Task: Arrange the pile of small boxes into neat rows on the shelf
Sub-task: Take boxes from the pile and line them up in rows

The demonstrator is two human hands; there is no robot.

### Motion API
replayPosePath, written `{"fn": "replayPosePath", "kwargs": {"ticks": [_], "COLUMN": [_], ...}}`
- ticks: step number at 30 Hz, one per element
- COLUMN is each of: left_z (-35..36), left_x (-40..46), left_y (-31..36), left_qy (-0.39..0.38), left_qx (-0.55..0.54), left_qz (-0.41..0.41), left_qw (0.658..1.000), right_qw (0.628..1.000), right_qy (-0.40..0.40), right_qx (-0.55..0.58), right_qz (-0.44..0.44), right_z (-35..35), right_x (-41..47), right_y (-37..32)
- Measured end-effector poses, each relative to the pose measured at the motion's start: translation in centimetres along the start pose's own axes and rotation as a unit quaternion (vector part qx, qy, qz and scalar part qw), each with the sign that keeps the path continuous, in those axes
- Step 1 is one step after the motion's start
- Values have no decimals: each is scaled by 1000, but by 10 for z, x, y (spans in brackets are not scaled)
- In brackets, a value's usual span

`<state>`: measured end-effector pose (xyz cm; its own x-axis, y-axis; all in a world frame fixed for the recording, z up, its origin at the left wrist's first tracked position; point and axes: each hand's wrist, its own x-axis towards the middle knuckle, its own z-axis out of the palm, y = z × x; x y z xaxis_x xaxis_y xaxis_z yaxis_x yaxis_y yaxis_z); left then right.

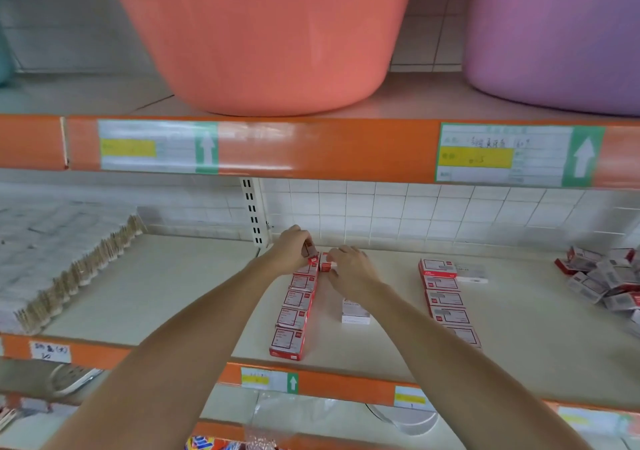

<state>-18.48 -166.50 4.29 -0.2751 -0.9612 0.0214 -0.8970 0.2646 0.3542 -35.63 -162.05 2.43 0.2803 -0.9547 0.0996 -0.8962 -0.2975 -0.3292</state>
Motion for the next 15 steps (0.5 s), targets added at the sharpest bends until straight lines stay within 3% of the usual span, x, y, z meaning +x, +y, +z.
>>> {"fn": "replayPosePath", "kwargs": {"ticks": [3,15], "left_z": [3,6], "left_x": [12,24], "left_y": [-5,-6], "left_qy": [-12,-64], "left_qx": [51,39], "left_qz": [11,51], "left_qw": [999,996], "right_qw": [1000,999], "right_qy": [2,4], "right_qx": [7,15], "right_qz": [8,30], "right_z": [5,4], "right_x": [4,2], "right_y": [0,5]}}
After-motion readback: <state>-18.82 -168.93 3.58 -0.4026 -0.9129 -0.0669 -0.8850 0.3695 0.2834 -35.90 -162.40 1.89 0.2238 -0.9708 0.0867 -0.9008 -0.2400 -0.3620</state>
